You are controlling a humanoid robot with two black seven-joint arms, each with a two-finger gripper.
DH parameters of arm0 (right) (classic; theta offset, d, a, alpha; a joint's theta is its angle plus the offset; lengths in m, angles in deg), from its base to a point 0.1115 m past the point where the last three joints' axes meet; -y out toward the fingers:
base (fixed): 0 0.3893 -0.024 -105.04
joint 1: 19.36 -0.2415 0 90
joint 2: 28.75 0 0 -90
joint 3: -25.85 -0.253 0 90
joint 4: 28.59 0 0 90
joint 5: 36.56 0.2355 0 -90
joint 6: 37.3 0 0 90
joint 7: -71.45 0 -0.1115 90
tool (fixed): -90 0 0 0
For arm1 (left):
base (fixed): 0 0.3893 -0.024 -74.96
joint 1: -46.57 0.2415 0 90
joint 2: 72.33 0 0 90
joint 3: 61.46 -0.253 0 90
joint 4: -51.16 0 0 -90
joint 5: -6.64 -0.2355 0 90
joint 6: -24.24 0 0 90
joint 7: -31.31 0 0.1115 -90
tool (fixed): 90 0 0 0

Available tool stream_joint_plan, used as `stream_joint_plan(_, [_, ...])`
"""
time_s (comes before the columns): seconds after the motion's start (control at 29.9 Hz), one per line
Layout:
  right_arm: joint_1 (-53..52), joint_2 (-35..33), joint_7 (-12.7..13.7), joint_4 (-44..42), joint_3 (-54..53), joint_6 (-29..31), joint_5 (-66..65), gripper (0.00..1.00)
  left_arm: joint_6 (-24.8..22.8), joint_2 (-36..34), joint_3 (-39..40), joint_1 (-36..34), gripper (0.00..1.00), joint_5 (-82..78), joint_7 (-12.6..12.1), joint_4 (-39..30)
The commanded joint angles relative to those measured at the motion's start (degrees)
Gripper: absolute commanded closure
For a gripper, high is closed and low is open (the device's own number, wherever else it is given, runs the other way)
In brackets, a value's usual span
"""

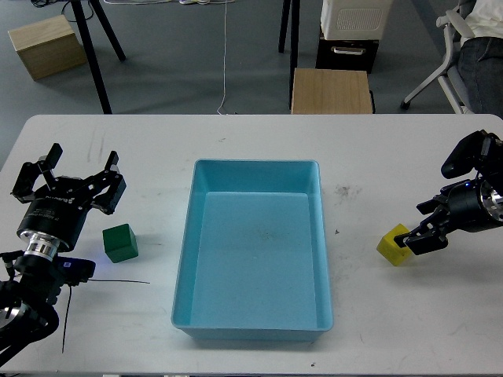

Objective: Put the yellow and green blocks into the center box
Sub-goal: 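Lower the right gripper onto the yellow cube and close on it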

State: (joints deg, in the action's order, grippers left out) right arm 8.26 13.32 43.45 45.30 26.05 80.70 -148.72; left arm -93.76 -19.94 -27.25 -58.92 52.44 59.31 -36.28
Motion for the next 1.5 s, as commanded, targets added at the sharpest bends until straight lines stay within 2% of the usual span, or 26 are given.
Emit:
stream_joint_plan(0.0, [-0.8, 1.5, 0.0, -0.2, 2.0, 0.0, 0.0, 0.04, 0.0, 0.0, 0.1, -0.1, 0.00, 0.0, 0.0, 0.0])
stream_joint_plan(0.27, [-0.8, 2.0, 0.0, -0.5, 4.2, 0.0, -0.1, 0.03, 0.0, 0.1, 0.1, 0.1, 0.00, 0.0, 0.0, 0.0])
stream_joint_plan(0.6, [-0.3, 7.3, 0.0, -4.0, 5.0, 0.0, 0.1, 0.04, 0.0, 0.1, 0.0, 0.1, 0.00, 0.0, 0.0, 0.4])
stream_joint_plan(0.77, [-0.3, 7.7, 0.0, -4.0, 5.3, 0.0, 0.1, 0.06, 0.0, 0.0, 0.1, 0.2, 0.00, 0.0, 0.0, 0.4])
stream_joint_plan(0.84, [-0.4, 7.7, 0.0, -4.1, 6.0, 0.0, -0.1, 0.16, 0.0, 0.0, 0.1, 0.2, 0.00, 0.1, 0.0, 0.5])
stream_joint_plan(1.0, [-0.6, 7.1, 0.0, -3.9, 7.9, 0.0, -0.4, 0.20, 0.0, 0.0, 0.1, 0.5, 0.00, 0.1, 0.0, 1.0])
stream_joint_plan(1.1, [-0.6, 7.1, 0.0, -4.0, 8.0, 0.0, -0.5, 0.26, 0.0, 0.0, 0.1, 0.5, 0.00, 0.1, 0.0, 1.0])
stream_joint_plan(1.47, [-1.3, 7.3, 0.0, -4.0, 7.8, 0.0, -0.4, 0.85, 0.0, 0.0, 0.1, 0.5, 0.00, 0.2, 0.0, 1.2])
